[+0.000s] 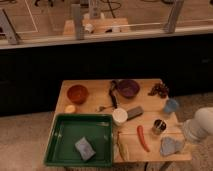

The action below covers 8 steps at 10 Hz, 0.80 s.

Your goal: Wipe table surface with towel

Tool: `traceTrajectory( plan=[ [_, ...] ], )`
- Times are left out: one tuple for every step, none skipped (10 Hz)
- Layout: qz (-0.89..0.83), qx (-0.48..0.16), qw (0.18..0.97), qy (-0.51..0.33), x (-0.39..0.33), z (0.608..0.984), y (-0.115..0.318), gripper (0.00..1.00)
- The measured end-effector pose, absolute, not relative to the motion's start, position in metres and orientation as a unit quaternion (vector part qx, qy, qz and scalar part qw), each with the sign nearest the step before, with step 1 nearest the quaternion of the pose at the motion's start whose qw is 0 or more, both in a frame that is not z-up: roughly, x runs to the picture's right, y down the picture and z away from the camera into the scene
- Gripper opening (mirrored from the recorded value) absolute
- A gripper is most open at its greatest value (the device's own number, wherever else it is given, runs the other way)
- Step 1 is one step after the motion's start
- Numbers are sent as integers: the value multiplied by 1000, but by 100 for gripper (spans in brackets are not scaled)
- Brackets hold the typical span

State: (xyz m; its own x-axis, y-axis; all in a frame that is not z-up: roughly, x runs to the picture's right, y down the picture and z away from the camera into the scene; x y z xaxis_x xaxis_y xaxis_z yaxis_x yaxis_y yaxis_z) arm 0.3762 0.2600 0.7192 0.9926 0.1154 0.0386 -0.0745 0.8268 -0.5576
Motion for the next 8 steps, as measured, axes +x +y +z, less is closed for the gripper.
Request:
traceTrajectory(
  plan=[
    [49, -291, 955, -43, 373, 723, 264, 80],
    [49, -294, 953, -48, 370, 728, 268, 80],
    [49, -295, 953, -50, 369, 732, 271, 80],
    [49, -298, 952, -51, 367, 736, 273, 80],
    [51, -301, 951, -50, 367, 740, 277, 80],
    [53, -304, 950, -48, 368, 742, 282, 80],
    [53, -305, 950, -45, 368, 744, 288, 80],
    [52, -305, 950, -42, 368, 746, 293, 80]
  ],
)
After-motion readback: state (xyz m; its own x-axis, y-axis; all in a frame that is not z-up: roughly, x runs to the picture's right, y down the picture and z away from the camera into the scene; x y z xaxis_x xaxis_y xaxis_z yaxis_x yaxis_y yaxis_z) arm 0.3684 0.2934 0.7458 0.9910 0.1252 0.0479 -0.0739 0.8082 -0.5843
